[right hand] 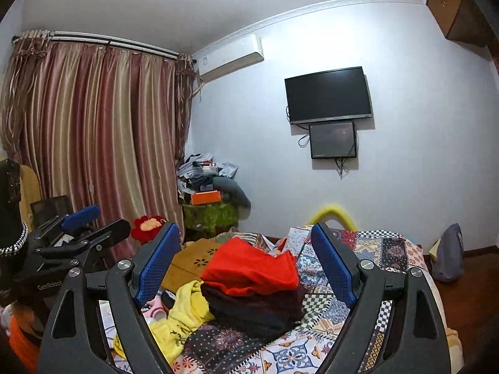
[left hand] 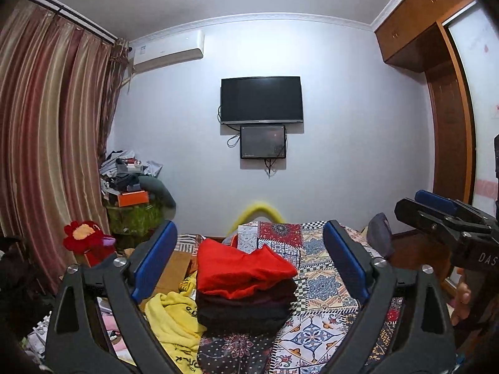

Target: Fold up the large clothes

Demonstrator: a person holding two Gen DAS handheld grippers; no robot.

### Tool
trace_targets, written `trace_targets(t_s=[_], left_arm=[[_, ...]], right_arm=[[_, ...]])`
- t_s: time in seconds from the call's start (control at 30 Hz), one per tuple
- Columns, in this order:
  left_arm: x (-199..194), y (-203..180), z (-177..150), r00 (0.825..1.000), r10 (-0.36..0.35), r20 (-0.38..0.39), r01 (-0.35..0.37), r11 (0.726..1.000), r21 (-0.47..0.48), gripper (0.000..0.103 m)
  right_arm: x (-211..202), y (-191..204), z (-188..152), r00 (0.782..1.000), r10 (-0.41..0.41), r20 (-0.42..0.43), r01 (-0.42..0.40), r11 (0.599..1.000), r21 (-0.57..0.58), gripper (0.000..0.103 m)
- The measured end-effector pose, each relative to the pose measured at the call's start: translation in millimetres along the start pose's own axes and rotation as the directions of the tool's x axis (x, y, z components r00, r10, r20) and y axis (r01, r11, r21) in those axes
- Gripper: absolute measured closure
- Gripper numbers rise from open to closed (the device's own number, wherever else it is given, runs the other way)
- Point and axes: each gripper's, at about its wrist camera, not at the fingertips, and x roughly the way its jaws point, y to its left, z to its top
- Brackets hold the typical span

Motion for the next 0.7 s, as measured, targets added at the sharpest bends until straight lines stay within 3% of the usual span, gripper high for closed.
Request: trace_targets(t_s=[0.07, 0.23, 0.7], left_arm=[[-1.1, -0.4, -3.0, 1.000, -0.001, -0.002, 0.001, 1.000, -0.013, 0.002], [-5.0, 0.6, -8.0, 1.000, 0.002, -0.010, -0.002, 0.999, -0.034, 0.001], [3.2, 3.4, -18.2, 1.000, 0.020, -0.020, -0.021, 0.999, -0.035, 0.001]], right_arm=[[0.6, -0.3, -1.6, 1.000, -0.008, -0.008, 0.008, 1.000, 0.009, 0.007], [1.7, -2.4, -5.0, 0.999, -0.045, -0.001, 0.045, 0.999, 0.014, 0.000], [3.8, -3.8, -11.9, 0.998, -0.056, -0.036, 0.056, 0.998, 0.015, 0.000]])
